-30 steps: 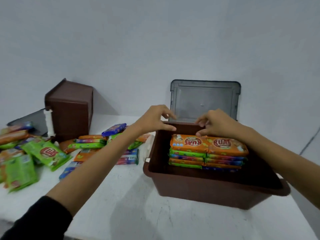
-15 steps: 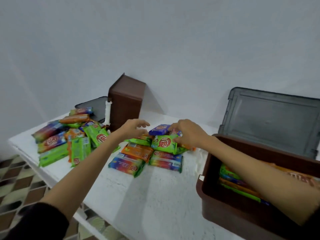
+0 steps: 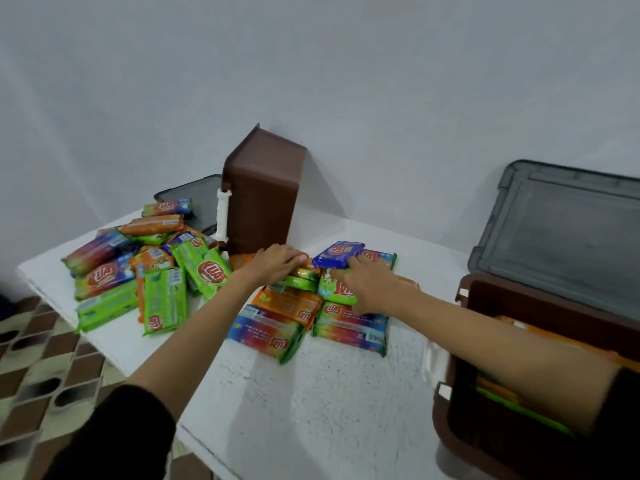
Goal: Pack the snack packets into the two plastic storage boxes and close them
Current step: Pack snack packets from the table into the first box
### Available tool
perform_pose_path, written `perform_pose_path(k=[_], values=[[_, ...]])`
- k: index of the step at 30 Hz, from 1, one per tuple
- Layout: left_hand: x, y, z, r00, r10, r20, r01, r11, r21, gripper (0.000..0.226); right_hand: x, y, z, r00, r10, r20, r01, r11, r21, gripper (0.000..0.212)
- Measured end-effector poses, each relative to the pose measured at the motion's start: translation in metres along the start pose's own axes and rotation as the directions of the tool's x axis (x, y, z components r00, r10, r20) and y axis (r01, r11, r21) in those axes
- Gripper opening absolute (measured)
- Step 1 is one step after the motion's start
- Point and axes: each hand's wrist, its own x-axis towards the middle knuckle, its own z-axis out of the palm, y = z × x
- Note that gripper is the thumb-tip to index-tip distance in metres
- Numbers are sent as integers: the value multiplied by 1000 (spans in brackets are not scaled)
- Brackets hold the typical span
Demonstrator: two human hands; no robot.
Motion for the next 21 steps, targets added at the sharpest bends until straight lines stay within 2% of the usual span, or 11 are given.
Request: perform_pose_path(k=[3, 5, 8, 14, 17, 21], values=[[12, 11, -6, 999, -52, 12, 48, 975, 219, 45, -2, 5, -3, 1000, 8, -20, -8, 1000, -10, 81], [19, 19, -9, 997, -74, 30, 62, 954, 294, 47, -4, 9, -5, 999, 12, -30, -12, 1000, -15, 80], [24, 18, -12, 994, -57, 91, 30, 962, 272, 49, -7, 16, -4, 999, 35, -17, -35, 999, 3, 79], [15, 11, -6, 985, -20, 170, 6, 997, 80, 49, -12, 29, -3, 995, 6, 98, -16, 994, 106, 83], [12, 8, -7, 983, -14, 183, -13, 990, 141, 50, -10, 30, 0, 991, -12, 130, -15, 978, 208, 85], [16, 7, -10, 984, -28, 179, -16, 970, 243, 53, -5, 28, 5, 997, -7, 83, -15, 967, 253, 88]])
